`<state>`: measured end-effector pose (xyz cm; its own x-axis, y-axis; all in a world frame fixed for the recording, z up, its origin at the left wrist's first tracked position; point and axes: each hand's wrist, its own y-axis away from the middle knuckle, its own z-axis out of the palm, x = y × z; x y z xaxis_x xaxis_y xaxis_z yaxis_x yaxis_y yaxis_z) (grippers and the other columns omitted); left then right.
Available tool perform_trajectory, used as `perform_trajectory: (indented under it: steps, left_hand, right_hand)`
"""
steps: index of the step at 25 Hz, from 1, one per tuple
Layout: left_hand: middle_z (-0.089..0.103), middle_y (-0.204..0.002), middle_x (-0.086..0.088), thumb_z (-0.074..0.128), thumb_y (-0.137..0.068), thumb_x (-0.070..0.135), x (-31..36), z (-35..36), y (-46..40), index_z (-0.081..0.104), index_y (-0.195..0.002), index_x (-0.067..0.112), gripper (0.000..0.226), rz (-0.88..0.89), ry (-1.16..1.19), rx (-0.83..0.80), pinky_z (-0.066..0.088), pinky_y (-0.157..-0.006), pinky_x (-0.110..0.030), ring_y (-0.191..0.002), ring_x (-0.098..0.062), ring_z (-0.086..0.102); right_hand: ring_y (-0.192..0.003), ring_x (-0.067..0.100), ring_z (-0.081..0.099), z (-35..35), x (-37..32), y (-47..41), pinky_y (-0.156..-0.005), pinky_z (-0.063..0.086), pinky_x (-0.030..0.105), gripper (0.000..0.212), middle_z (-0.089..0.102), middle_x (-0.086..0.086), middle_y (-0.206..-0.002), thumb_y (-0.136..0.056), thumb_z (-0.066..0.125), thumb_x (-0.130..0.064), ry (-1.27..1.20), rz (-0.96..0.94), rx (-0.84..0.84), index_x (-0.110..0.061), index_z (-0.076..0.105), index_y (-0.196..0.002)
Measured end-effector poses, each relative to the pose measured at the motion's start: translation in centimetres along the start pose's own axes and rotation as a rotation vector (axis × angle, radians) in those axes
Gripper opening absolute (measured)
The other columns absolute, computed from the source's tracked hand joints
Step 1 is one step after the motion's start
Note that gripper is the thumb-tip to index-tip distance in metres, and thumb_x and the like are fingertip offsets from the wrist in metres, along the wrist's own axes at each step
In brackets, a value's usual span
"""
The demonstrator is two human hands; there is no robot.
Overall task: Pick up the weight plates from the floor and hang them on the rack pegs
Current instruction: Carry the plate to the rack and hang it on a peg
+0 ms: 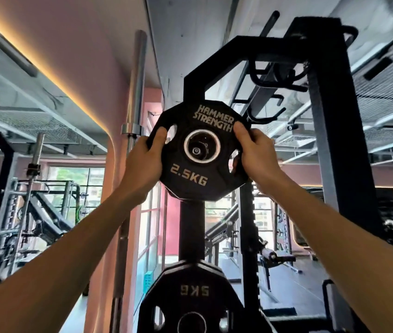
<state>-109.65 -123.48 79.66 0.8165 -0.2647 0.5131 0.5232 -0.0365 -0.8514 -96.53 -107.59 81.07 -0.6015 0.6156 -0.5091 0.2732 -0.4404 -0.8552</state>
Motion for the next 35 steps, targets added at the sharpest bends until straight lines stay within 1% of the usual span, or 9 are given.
perform_trajectory:
  steps: [4, 9, 13, 16, 25, 28, 30, 33, 35]
  left_hand:
    - [0.068, -0.099, -0.005, 0.043, -0.096, 0.059, -2.8, 0.5, -2.1, 0.062, -0.107, 0.012, 0.052, 0.003, -0.032, -0.002, 0.049, -0.076, -0.033, -0.091, -0.017, 0.065]
    - [0.065, -0.096, 0.0, 0.046, -0.093, 0.061, -5.5, 1.2, -4.1, 0.059, -0.11, 0.012, 0.054, 0.013, -0.007, -0.063, 0.048, -0.071, -0.03, -0.089, -0.015, 0.064]
    - [0.063, -0.101, 0.004, 0.045, -0.098, 0.051, -7.2, 2.1, -4.9, 0.054, -0.121, 0.01, 0.048, -0.026, 0.036, -0.087, 0.043, -0.069, -0.021, -0.089, -0.006, 0.061]
    - [0.064, -0.11, -0.001, 0.045, -0.099, 0.049, -8.2, 2.7, -5.4, 0.05, -0.126, 0.009, 0.049, -0.083, 0.102, -0.116, 0.048, -0.078, -0.026, -0.097, -0.011, 0.062]
    - [0.062, -0.108, 0.0, 0.047, -0.101, 0.04, -9.1, 3.2, -6.1, 0.047, -0.123, 0.011, 0.037, -0.116, 0.166, -0.14, 0.049, -0.076, -0.024, -0.095, -0.01, 0.061]
    - [0.062, -0.109, -0.001, 0.049, -0.1, 0.04, -9.1, 3.1, -5.5, 0.046, -0.124, 0.012, 0.037, -0.142, 0.213, -0.148, 0.05, -0.078, -0.025, -0.095, -0.011, 0.062]
    - [0.063, -0.11, -0.001, 0.05, -0.099, 0.043, -9.1, 2.7, -4.8, 0.046, -0.126, 0.011, 0.042, -0.177, 0.206, -0.162, 0.052, -0.076, -0.027, -0.094, -0.012, 0.063]
    - [0.067, -0.097, -0.004, 0.048, -0.098, 0.048, -9.4, 1.6, -2.3, 0.05, -0.117, 0.011, 0.042, -0.286, 0.103, -0.234, 0.057, -0.07, -0.032, -0.083, -0.017, 0.068]
    - [0.068, -0.089, -0.01, 0.049, -0.098, 0.047, -10.2, 0.6, 0.6, 0.052, -0.113, 0.01, 0.04, -0.363, 0.018, -0.269, 0.058, -0.069, -0.033, -0.074, -0.021, 0.068]
  right_hand:
    - [-0.05, 0.01, 0.059, 1.7, 3.1, -2.2, -0.051, 0.05, 0.022, 0.041, 0.067, 0.003, -0.081, -0.097, 0.049, -0.047, 0.039, 0.0, -0.01, -0.009, 0.059, -0.107]
    - [-0.097, 0.015, 0.065, 2.4, 6.8, -4.1, -0.093, 0.052, 0.037, 0.041, 0.068, 0.001, -0.107, -0.097, 0.047, -0.049, 0.058, -0.002, -0.043, -0.015, 0.06, -0.116]
    - [-0.102, 0.017, 0.065, 2.7, 8.2, -5.0, -0.096, 0.051, 0.041, 0.044, 0.068, 0.002, -0.112, -0.097, 0.046, -0.048, 0.044, 0.023, -0.092, -0.014, 0.057, -0.122]
    - [-0.103, 0.019, 0.065, 2.8, 9.1, -5.9, -0.096, 0.052, 0.043, 0.045, 0.067, 0.004, -0.113, -0.097, 0.045, -0.05, 0.04, 0.068, -0.148, -0.014, 0.054, -0.123]
    - [-0.102, 0.022, 0.066, 3.4, 11.3, -6.9, -0.094, 0.053, 0.043, 0.05, 0.068, 0.007, -0.109, -0.097, 0.046, -0.05, 0.092, 0.104, -0.144, -0.007, 0.057, -0.12]
    - [-0.096, 0.018, 0.064, 3.7, 11.2, -6.2, -0.087, 0.053, 0.035, 0.038, 0.066, 0.002, -0.102, -0.098, 0.044, -0.048, 0.076, 0.099, -0.115, -0.015, 0.055, -0.115]
    - [-0.088, 0.02, 0.066, 3.5, 11.0, -5.5, -0.08, 0.056, 0.039, 0.049, 0.068, 0.006, -0.1, -0.096, 0.044, -0.055, 0.134, 0.139, -0.121, -0.012, 0.054, -0.116]
    - [-0.062, 0.027, 0.065, 2.3, 11.3, -2.7, -0.056, 0.057, 0.037, 0.055, 0.066, 0.016, -0.082, -0.093, 0.045, -0.059, 0.178, 0.264, -0.197, -0.007, 0.054, -0.109]
    - [-0.06, 0.03, 0.064, 1.1, 12.0, 0.3, -0.058, 0.058, 0.041, 0.053, 0.064, 0.018, -0.077, -0.094, 0.046, -0.057, 0.189, 0.344, -0.255, -0.005, 0.054, -0.101]
